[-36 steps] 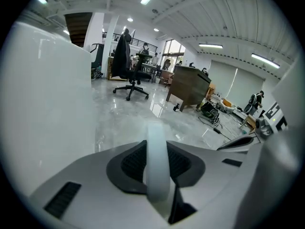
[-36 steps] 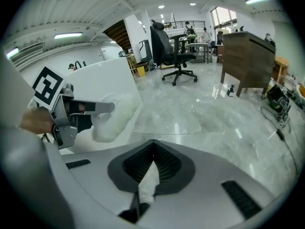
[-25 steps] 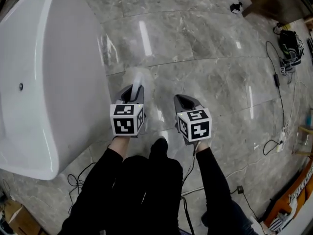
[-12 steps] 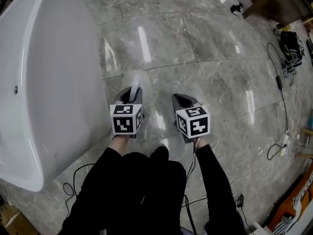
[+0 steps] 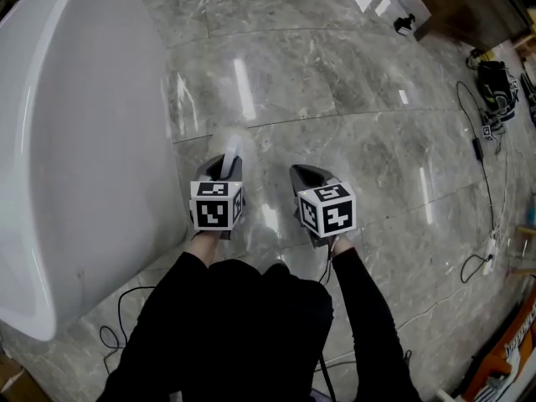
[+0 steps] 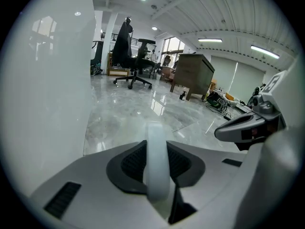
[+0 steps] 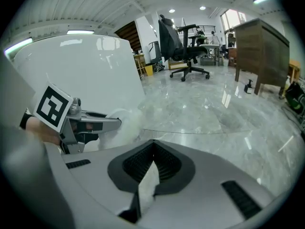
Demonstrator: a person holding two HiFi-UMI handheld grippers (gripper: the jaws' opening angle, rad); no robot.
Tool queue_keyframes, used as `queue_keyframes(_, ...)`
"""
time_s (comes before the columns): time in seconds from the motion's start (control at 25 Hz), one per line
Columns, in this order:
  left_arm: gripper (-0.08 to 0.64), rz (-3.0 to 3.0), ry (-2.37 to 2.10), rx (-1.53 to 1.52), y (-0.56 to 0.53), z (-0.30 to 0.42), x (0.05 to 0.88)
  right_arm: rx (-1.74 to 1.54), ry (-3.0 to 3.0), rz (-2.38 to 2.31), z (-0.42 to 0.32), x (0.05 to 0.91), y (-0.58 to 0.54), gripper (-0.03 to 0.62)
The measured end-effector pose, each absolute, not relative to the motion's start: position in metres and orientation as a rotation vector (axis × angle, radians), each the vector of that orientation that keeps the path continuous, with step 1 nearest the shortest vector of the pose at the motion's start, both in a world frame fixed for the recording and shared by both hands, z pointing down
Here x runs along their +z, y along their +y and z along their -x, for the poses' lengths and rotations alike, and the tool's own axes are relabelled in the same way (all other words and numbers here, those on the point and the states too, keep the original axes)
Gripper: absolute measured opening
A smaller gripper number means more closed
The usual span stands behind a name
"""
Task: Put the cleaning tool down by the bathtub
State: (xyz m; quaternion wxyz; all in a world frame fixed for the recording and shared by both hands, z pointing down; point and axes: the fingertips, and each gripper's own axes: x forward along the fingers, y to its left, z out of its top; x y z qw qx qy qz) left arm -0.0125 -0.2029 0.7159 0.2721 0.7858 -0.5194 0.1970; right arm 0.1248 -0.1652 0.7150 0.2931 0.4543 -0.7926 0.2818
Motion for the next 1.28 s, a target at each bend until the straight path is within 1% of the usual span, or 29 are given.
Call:
queue_keyframes(0.68, 0.098, -2.063, -1.388, 0.586, -0.206, 0.02, 0.777, 0.751, -2.127, -1.146, -0.095, 0.756, -0.173, 0.002)
queue_keyframes(1.28, 0.098, -2.005, -1.397, 0.66, -0.206, 0.025, 0.817, 0.758, -2.098, -1.116, -0.096, 0.777, -0.16, 0.0)
